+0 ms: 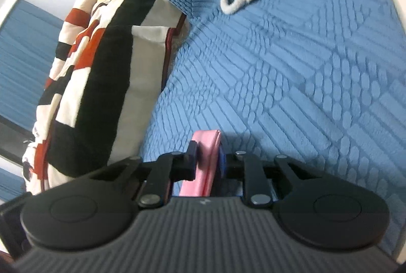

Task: Fold shopping bag

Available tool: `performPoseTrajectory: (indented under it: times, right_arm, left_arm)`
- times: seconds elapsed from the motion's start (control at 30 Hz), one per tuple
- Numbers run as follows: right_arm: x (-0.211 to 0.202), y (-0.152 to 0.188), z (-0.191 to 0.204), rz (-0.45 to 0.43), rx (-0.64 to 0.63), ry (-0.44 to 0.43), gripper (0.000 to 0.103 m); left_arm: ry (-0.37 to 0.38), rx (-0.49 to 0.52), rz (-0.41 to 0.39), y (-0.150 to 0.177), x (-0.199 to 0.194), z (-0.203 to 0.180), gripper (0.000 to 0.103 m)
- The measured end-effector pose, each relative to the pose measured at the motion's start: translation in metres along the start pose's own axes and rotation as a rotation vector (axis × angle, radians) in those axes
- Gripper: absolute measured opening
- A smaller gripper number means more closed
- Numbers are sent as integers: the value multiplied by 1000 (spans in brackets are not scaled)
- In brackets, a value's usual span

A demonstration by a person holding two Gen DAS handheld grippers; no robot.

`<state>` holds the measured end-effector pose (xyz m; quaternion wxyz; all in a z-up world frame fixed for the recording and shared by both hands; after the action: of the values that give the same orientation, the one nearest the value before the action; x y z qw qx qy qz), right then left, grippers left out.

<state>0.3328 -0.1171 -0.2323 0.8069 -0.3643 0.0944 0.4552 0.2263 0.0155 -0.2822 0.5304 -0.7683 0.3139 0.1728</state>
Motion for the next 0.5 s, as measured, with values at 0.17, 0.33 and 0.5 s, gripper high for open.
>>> performPoseTrajectory:
  times: [0.17, 0.33, 0.5]
  right_arm:
    - [-6, -2, 10, -12, -58, 20, 19]
    - [-7, -1, 8, 6, -90, 81, 19]
    - [-14, -1, 5, 13, -86, 107, 19]
  left_arm:
    - [15, 77, -60, -8, -9, -21, 26]
    - [19, 191, -122, -5, -14, -48, 46]
    - [-76, 358, -118, 7, -1, -61, 47]
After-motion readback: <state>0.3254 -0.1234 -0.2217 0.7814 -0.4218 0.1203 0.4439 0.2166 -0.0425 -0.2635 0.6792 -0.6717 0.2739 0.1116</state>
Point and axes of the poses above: each gripper's, at about its wrist camera, not at the fingertips, and x roughly the way its jaws point, z to its left, y to its underside, the point moved 9 cm from there along x, roughly the way its jaws point, and after that the axes turned 14 degrees about -z, right-handed, at the moved point
